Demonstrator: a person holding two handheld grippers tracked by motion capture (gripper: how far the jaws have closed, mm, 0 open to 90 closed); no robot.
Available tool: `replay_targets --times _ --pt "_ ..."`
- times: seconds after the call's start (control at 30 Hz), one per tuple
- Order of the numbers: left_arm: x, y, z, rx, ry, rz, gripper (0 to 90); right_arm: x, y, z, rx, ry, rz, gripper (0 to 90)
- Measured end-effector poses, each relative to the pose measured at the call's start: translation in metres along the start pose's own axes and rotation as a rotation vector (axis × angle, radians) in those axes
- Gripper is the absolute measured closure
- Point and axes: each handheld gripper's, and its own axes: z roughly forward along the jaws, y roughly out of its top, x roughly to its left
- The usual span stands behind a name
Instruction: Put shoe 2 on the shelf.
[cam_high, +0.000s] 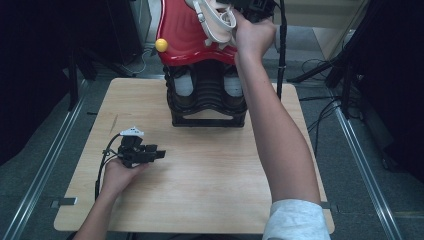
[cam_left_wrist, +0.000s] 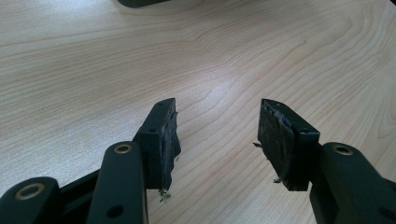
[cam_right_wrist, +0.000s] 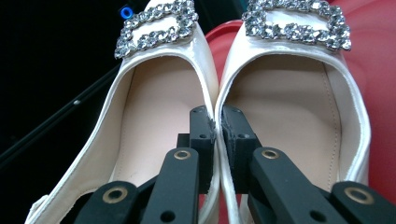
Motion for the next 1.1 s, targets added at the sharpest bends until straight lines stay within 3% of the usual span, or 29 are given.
replay_targets --times 0.17,0.47,0.8,0.87,1.0,1.1 --pt "0.000 0.000 0.000 -0.006 -0.005 -0.003 47.5 0.002 0.004 0.007 -0.039 -0.068 0.001 85.6" --pt "-0.001 0.000 0.002 -0.005 -0.015 -0.003 47.6 -0.008 0.002 0.017 -0.083 -0.160 0.028 85.6" --pt "-0.002 0.000 0.002 -0.005 -0.013 0.003 47.6 -0.001 -0.008 0.033 -0.058 -0.221 0.000 83.9" --pt "-0.002 0.000 0.002 -0.005 -0.014 0.005 47.6 0.002 -0.007 0.035 -0.048 -0.242 -0.024 83.1" --pt "-0.001 0.001 0.002 -0.002 -0.016 0.007 47.6 0.004 -0.006 0.038 -0.008 -0.238 -0.034 79.6" --pt "-0.002 0.001 0.003 -0.001 -0.015 0.008 47.6 0.007 -0.005 0.039 -0.009 -0.230 -0.033 79.2"
